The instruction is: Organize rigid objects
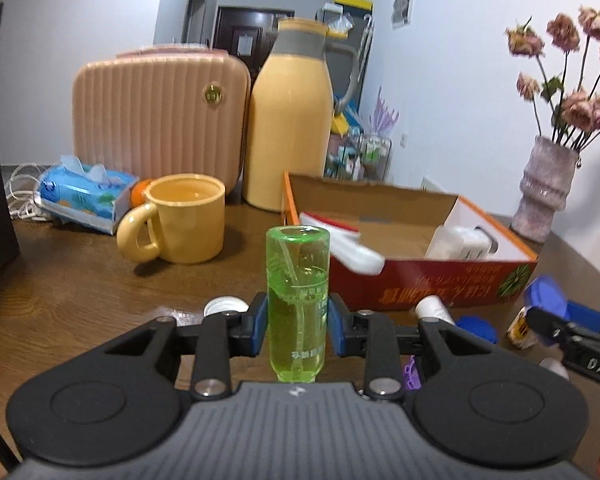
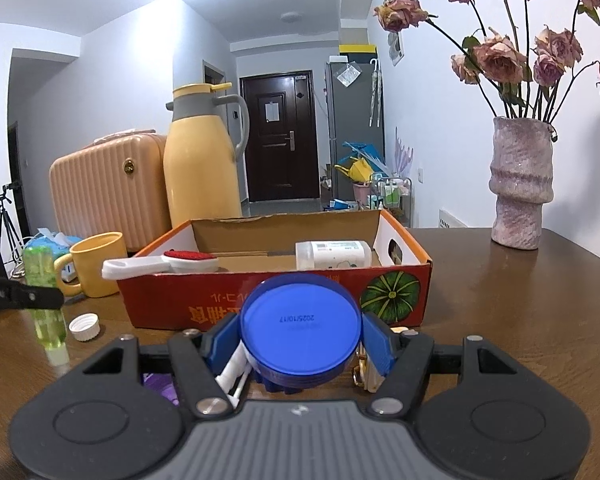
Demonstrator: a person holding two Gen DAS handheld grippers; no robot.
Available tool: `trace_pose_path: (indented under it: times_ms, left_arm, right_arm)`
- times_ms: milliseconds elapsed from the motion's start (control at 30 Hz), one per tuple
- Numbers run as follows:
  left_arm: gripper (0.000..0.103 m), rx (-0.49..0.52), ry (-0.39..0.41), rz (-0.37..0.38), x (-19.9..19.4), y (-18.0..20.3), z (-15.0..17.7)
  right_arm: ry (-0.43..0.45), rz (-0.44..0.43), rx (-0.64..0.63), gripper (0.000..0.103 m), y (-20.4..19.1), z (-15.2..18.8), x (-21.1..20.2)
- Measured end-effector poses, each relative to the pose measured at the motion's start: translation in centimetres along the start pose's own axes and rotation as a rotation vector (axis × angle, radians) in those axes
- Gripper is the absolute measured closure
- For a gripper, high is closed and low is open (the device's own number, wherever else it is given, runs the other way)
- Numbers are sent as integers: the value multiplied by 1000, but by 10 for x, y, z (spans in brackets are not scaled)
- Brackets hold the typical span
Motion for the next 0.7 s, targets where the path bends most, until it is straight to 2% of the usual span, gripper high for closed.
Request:
trace_pose_path:
  times_ms: [133,300,700]
  left_arm:
    - [72,-11,46,6,-16,7,-4]
    - [72,-8,67,25,-24,24,-9]
    - [72,-11,80,42,-10,63,-36]
  right_arm:
    - [15,-3,0,38,0,-2,-3]
    - [32,-16,0,38,-1,-5,-6]
    - [86,-19,1,38,4,-30,-6]
Point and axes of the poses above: each gripper's, at about its wrist camera, not at the fingertips, and x roughly the way its jaws point, y to its right, z to its underside, the point moved 1 cm from there along x, roughly the way its jaws point, and after that the axes turned 3 degrees about -y, right-handed, at the moved point
